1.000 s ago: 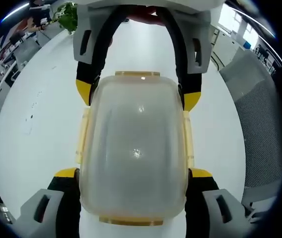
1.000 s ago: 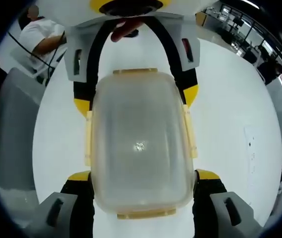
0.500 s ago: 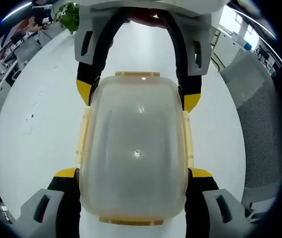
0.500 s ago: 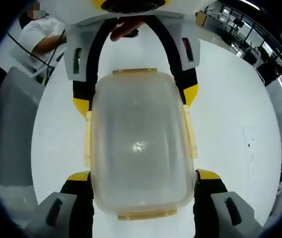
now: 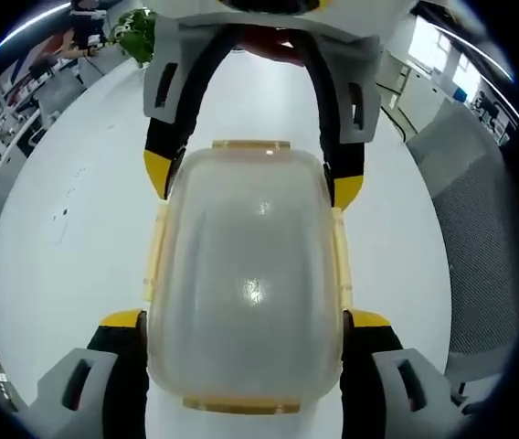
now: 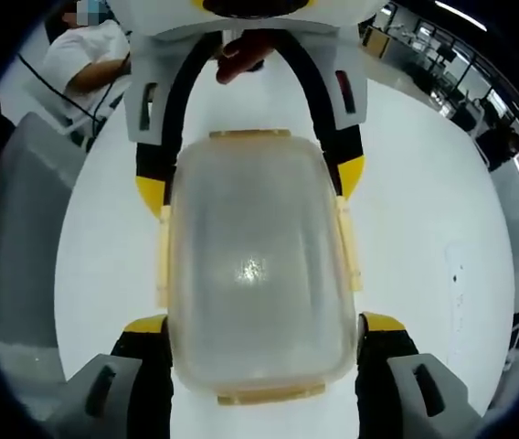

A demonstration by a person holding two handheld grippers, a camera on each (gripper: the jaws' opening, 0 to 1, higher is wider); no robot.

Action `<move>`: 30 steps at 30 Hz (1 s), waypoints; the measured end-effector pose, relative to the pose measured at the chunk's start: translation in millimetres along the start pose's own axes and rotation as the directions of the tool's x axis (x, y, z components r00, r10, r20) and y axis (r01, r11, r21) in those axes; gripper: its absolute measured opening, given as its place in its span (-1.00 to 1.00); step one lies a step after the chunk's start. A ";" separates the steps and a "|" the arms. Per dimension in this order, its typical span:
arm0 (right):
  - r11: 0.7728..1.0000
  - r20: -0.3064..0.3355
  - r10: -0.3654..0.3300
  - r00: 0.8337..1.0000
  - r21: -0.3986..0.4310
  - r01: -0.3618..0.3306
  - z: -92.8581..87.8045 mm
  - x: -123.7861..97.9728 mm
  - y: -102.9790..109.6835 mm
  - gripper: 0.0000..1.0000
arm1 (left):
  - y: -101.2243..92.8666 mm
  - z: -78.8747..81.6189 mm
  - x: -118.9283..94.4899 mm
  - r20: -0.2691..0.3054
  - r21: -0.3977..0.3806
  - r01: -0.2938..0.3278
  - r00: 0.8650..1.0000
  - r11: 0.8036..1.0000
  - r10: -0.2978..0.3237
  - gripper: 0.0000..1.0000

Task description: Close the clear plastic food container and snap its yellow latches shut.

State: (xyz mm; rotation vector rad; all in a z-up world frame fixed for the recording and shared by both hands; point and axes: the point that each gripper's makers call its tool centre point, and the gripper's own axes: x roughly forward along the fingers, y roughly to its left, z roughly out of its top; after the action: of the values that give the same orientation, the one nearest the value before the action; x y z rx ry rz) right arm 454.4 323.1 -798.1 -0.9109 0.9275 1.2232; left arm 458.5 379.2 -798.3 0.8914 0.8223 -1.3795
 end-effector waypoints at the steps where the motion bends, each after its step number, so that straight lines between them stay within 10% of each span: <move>1: 1.000 0.007 -0.002 1.000 0.002 0.002 -0.3 -0.1 -0.6 0.66 | 0.1 -0.1 -0.7 0.005 -0.001 -0.003 1.000 1.000 0.003 0.74; 18: 0.984 0.292 -0.140 0.946 0.147 0.100 5.7 -14.6 -4.5 0.57 | 6.9 -15.4 -15.1 0.195 -0.117 -0.135 0.968 0.984 0.156 0.70; 30: 0.938 0.377 -0.303 0.875 0.278 0.205 4.7 -26.6 0.6 0.47 | 1.6 -17.1 -37.9 0.358 -0.375 -0.219 0.862 0.901 0.358 0.65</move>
State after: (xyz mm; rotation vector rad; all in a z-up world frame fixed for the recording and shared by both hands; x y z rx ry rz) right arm 451.4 318.3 -771.6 -0.5354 0.5672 1.0011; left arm 459.3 411.6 -772.1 0.4148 0.5287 -1.0700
